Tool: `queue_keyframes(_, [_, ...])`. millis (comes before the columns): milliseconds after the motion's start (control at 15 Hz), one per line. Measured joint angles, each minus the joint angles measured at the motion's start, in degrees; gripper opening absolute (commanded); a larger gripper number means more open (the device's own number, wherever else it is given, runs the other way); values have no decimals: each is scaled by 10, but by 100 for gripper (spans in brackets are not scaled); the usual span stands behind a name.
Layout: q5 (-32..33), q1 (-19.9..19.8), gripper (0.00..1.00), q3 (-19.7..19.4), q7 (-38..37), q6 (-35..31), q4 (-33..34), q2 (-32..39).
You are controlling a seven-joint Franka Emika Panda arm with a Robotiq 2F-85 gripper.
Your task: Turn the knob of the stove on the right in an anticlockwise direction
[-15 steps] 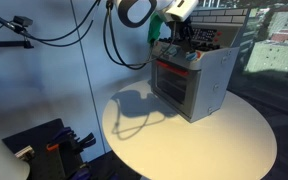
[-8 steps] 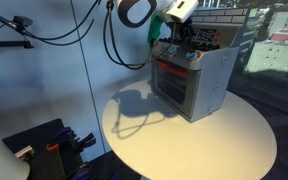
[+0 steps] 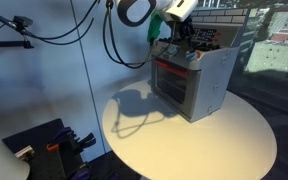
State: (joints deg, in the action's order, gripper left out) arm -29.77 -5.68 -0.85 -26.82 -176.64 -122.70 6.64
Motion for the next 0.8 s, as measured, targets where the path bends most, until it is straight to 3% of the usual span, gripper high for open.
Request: queue_keyframes(800, [0, 10, 100, -3, 0, 0, -5, -12])
